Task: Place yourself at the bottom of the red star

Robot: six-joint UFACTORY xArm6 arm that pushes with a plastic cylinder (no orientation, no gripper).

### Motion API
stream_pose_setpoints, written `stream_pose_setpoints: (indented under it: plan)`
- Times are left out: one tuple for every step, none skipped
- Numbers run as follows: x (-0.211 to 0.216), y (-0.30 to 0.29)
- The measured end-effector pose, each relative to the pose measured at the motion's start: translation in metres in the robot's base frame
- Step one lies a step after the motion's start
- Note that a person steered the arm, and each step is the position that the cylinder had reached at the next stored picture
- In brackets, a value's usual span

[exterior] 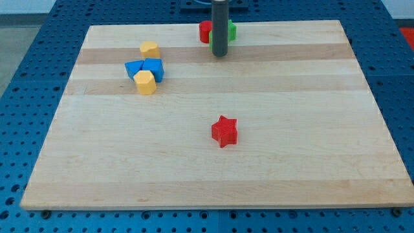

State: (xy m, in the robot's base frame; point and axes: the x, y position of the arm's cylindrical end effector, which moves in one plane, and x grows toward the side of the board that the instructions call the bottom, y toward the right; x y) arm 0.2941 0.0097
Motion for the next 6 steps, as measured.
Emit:
stream_pose_setpoints:
  plan:
    - [0.023, 0.036]
    - [0.063, 0.092]
    - [0.133, 0.142]
    - [0.212, 0.145]
    - [0.28, 0.09]
    - [0.283, 0.041]
